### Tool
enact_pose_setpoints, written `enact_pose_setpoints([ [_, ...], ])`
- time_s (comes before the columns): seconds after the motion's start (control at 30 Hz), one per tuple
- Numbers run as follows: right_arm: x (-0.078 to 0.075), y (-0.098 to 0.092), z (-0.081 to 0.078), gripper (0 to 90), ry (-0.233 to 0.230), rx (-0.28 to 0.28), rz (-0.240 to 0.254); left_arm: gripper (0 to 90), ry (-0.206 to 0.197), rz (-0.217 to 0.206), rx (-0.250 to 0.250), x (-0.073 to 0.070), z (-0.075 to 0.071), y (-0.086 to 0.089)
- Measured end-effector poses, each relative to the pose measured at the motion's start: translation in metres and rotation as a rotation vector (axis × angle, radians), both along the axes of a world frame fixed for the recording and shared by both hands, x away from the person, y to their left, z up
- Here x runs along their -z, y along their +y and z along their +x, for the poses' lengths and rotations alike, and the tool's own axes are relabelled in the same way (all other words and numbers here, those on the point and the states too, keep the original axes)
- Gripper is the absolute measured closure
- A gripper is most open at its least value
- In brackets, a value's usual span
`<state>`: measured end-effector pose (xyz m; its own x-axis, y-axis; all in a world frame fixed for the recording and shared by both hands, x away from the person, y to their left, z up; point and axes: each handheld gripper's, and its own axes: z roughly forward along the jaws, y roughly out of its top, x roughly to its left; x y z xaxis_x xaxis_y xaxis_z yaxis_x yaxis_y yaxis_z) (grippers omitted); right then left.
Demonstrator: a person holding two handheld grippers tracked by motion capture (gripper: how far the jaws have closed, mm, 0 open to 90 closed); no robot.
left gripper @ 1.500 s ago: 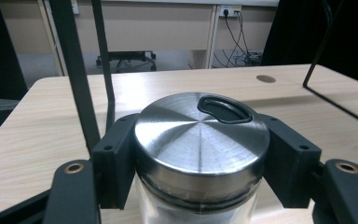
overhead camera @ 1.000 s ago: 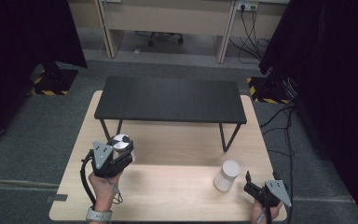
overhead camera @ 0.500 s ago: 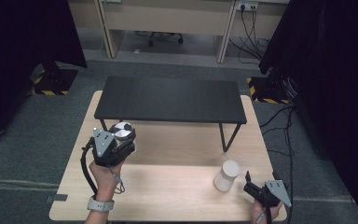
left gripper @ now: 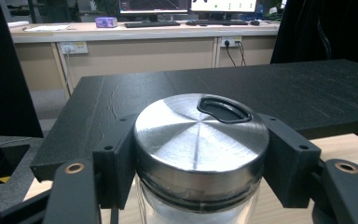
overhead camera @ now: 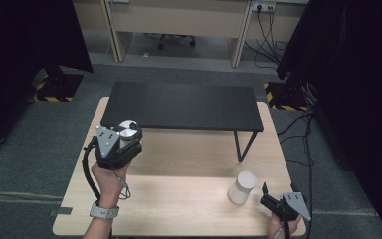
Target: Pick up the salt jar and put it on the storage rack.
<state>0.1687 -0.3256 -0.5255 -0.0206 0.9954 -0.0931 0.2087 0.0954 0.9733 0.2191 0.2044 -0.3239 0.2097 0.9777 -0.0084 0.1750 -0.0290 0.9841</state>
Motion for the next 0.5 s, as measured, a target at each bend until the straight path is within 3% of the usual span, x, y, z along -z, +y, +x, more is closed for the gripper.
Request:
enact_pose_setpoints([
  [0.5, -0.001, 0.0, 0.001, 0.2, 0.007, 0.0, -0.001, 34.2, 0.0, 0.006, -0.001, -0.019, 0.009, 0.001],
])
